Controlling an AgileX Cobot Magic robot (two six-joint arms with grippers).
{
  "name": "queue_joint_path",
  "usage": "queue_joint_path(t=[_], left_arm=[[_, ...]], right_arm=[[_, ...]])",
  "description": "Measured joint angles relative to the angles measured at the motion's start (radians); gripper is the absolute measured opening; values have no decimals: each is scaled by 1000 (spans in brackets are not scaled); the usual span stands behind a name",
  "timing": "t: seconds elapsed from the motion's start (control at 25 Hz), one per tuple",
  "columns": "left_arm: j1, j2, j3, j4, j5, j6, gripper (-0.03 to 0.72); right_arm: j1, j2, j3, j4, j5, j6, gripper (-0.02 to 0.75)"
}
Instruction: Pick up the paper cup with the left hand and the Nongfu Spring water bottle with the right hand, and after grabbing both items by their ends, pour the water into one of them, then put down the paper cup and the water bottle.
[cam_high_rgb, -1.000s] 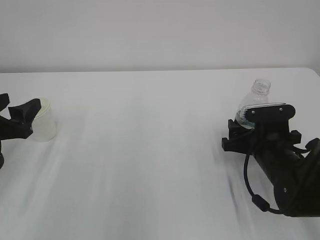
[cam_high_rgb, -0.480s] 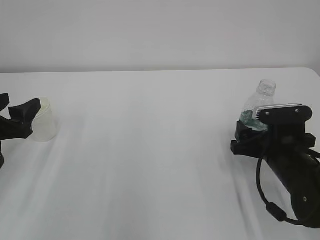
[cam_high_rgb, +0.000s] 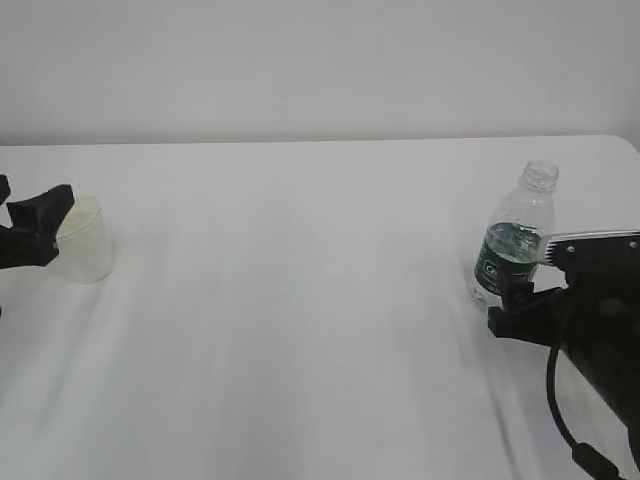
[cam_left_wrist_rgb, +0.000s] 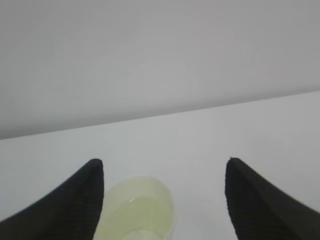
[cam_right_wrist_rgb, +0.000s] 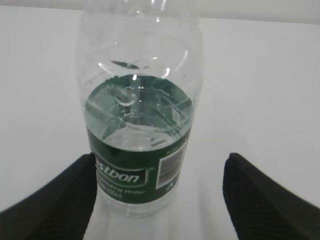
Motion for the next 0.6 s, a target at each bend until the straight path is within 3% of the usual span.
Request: queue_joint_path(t=[0.6], left_arm=[[0,-197,4,-2,55,0,540]], right_arm=[[0,-206,182,-32,0,5,594]])
